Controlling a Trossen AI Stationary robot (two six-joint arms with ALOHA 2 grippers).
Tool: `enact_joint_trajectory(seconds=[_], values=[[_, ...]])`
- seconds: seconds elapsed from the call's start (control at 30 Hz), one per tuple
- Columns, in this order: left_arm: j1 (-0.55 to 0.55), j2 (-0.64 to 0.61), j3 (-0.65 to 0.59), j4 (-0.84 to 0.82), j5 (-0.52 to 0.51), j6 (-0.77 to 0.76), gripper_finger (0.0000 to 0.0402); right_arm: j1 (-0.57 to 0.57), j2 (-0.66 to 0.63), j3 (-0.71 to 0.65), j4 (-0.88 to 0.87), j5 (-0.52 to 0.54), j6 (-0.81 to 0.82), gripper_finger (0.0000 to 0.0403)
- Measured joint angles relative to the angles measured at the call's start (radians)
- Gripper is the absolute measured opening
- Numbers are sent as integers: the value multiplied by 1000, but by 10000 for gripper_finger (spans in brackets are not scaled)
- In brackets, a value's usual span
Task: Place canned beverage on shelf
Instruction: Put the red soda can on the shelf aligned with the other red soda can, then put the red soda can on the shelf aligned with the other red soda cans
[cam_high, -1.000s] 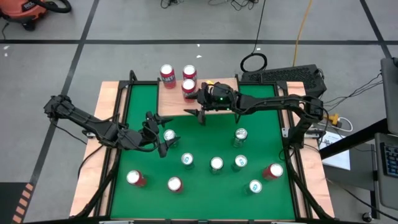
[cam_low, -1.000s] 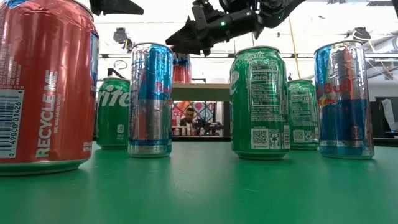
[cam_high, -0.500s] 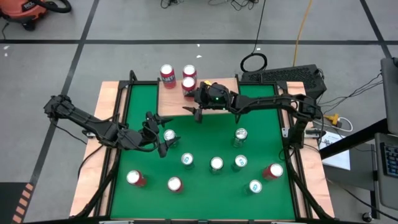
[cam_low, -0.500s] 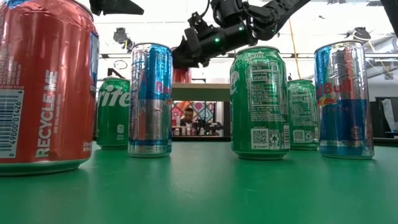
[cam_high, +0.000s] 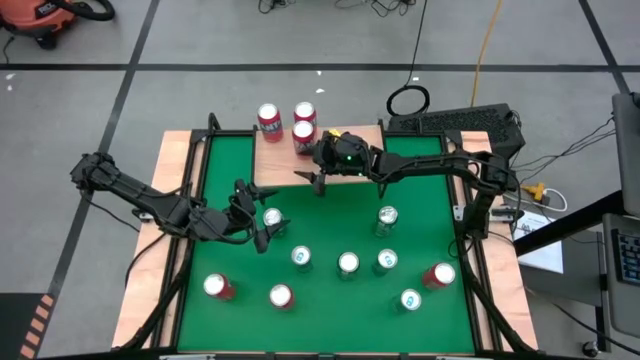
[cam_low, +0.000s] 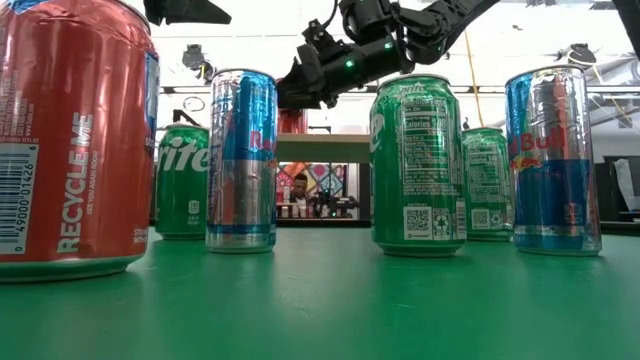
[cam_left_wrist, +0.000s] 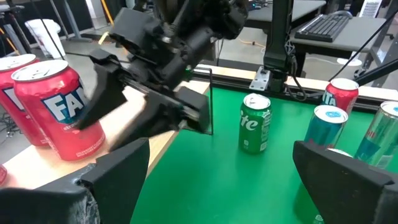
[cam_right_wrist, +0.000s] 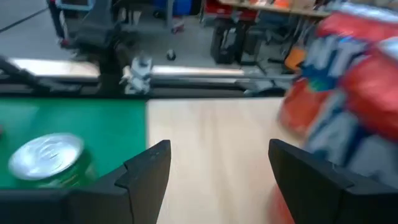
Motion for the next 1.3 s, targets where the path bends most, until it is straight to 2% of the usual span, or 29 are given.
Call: enact_joint_trajectory(seconds=[0.13,0.3,0.67,0.8,0.9,1.17,1.3], values=[[0,0,-12,0,0,-2,391,53,-41,-1,-109,-2,1,263],[0,0,-27,-3,0,-25,391,137,-161,-1,-343,-2,27,263],[-16,0,-27,-2,10,-23,391,358,-452,-1,-826,20,225,263],[-19,0,-27,-3,48,4,391,453,-528,0,-987,125,343,263],[-19,0,-27,-4,84,-11,391,536,-570,0,-1099,160,452,263],[-19,4,-28,-26,100,-78,391,746,-599,0,-1360,161,834,263],[-19,4,-28,-23,100,-80,391,835,-594,0,-1465,125,993,263]])
